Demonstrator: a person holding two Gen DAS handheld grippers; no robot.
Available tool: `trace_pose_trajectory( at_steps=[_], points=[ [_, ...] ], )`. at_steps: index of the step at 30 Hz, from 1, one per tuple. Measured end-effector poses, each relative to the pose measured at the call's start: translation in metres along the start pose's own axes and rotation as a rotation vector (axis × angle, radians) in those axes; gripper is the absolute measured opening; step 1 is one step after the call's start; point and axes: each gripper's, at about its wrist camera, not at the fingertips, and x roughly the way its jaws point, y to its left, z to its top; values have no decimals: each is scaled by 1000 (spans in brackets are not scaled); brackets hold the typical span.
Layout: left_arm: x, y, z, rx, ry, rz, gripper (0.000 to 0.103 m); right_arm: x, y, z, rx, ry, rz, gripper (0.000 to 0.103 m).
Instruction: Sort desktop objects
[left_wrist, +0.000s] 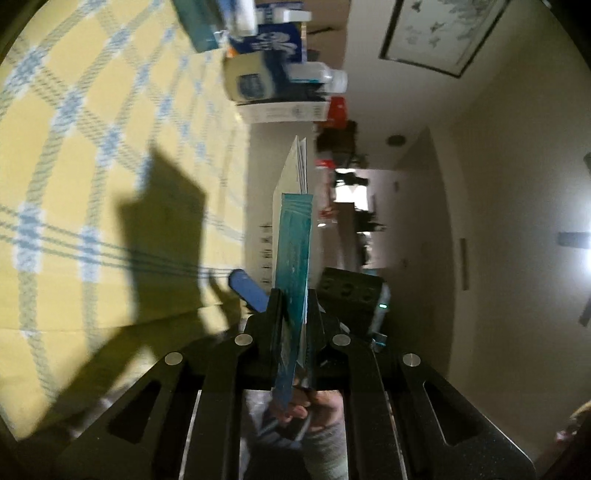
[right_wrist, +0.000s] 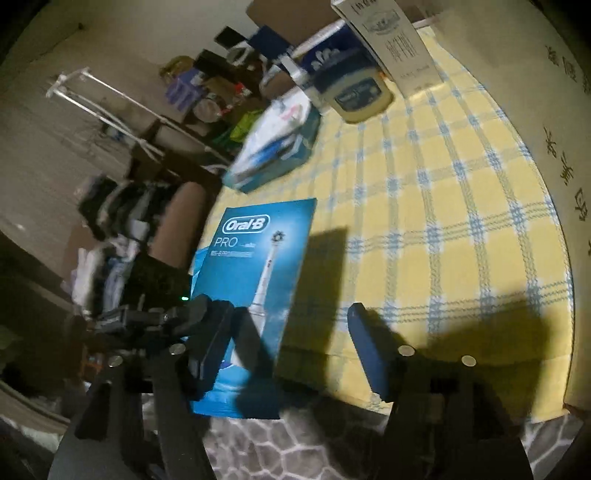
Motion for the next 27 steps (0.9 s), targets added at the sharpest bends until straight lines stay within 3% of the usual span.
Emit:
trace_pose_trajectory(
  at_steps=[1,2,3,4,8,12,17,23,27],
  points=[
    [1,-3,0,4,3,-11,9,-1,1,2,8,-3,17,66],
    [1,-6,1,13,4,-4,9,-3,2,4,13,-12,46,57],
    [1,-8,1,21,4,7,9,-5,4,6,14,-16,67,49],
    [0,-9,1,23,2,10,9,-6,9,8,9,-18,78,33],
    [2,-16,2,17,1,35,9,-10,30,10,-81,-21,22,23],
    [20,-40,7,31,13,42,10,-24,45,18,-130,-47,-4,21],
    [73,-87,22,92,68,78,11,-72,41,42,-127,-140,-7,21],
    [182,-139,38,175,173,106,13,-162,18,70,-116,-259,-77,21],
    [264,-151,37,186,242,108,13,-228,-17,85,-73,-321,-143,21]
  ],
)
